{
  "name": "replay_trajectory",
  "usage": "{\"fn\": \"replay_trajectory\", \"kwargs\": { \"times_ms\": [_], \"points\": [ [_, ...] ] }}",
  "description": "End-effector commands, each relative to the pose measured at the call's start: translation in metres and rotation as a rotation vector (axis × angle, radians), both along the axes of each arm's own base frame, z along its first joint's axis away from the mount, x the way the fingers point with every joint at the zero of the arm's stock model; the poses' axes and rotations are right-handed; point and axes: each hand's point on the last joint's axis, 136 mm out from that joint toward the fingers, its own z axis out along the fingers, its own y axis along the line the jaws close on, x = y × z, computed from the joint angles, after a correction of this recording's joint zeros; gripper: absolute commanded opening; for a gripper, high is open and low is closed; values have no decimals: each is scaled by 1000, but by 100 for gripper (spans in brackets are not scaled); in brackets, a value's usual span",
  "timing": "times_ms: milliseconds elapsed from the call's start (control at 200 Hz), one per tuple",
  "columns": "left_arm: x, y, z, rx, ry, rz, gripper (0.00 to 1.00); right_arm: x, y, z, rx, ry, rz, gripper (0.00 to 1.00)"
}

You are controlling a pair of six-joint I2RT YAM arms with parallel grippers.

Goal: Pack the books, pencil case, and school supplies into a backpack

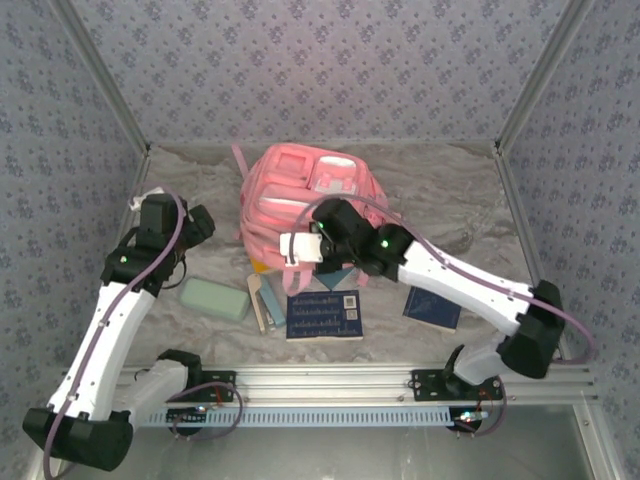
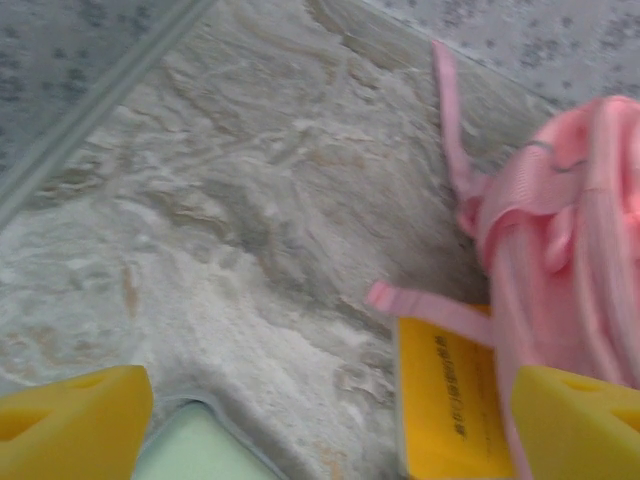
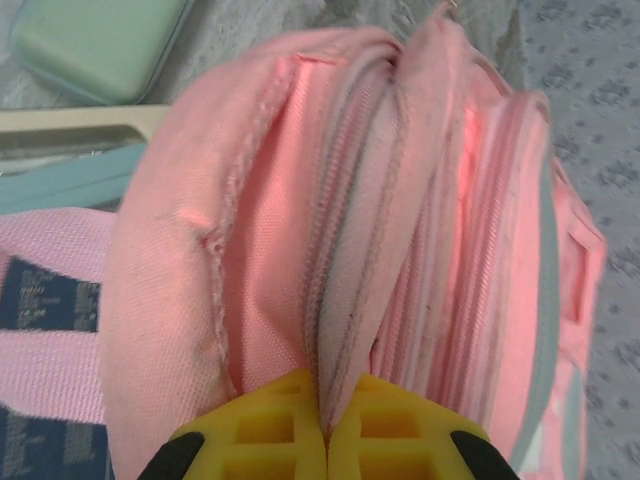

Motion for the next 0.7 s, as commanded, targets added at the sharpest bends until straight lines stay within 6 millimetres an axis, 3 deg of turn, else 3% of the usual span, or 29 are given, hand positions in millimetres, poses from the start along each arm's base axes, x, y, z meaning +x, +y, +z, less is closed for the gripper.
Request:
{"fn": "replay_trajectory", "kwargs": {
  "times_ms": [0,70,170,340,470,660,695],
  "points": [
    [10,-37,-2,-23,-5,-185,91,0,-20,-9,24,-46,-161,0],
    [14,-50,-4,-51,-13,-244,91,-2,-45,-25,20,-36,-276,0],
    [14,-58,-13,-69,0,-282,90,-3,-73,-33,61,-10,-429,0],
    [15,-94,-27,-149,8,-460,81,-10,-105,-57,22,48,-526,6],
    [15,-103,-40,-172,43,-494,79,-5,-131,-69,-3,74,-642,7],
    [18,-111,-50,-212,92,-508,74,-8,-148,-79,46,98,-682,11],
    [18,-114,-51,-223,100,-513,73,-9,-148,-81,56,106,-677,8]
  ]
}}
